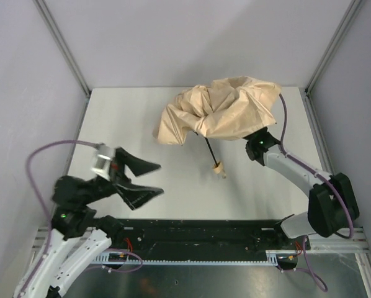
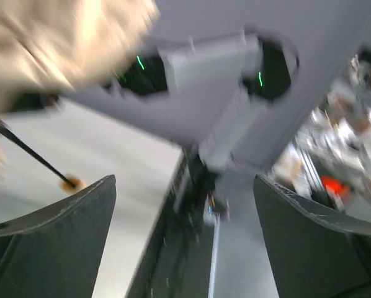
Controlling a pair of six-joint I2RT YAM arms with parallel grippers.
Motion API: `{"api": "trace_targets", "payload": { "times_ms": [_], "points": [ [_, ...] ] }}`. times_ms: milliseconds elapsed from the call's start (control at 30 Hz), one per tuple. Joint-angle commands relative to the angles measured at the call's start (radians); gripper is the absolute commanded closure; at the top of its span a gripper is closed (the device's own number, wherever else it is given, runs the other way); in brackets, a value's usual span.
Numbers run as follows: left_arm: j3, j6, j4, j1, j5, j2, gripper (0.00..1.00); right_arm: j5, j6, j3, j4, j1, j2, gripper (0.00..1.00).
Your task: Put away the umbrella
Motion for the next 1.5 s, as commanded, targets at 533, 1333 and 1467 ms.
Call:
{"api": "trace_targets", "payload": {
  "times_ms": [533,1333,1467],
  "points": [
    [0.467,0.103,-0.218,-0.008,-0.517,0.367,0.01,-0.345,-0.121,0.016,-0.102,0.044,-0.227,1.00],
    [0.214,-0.029,0.146,-0.009,-0.363,0.319,0.00,-0.510,0.076,0.014,0.010,0.075,-0.219,1.00],
    [0.109,-0.034,0.145,-0.009,-0.428,0.205,0.01,-0.544,0.132,0.007,0.076,0.072,-0.202,1.00]
  ]
}}
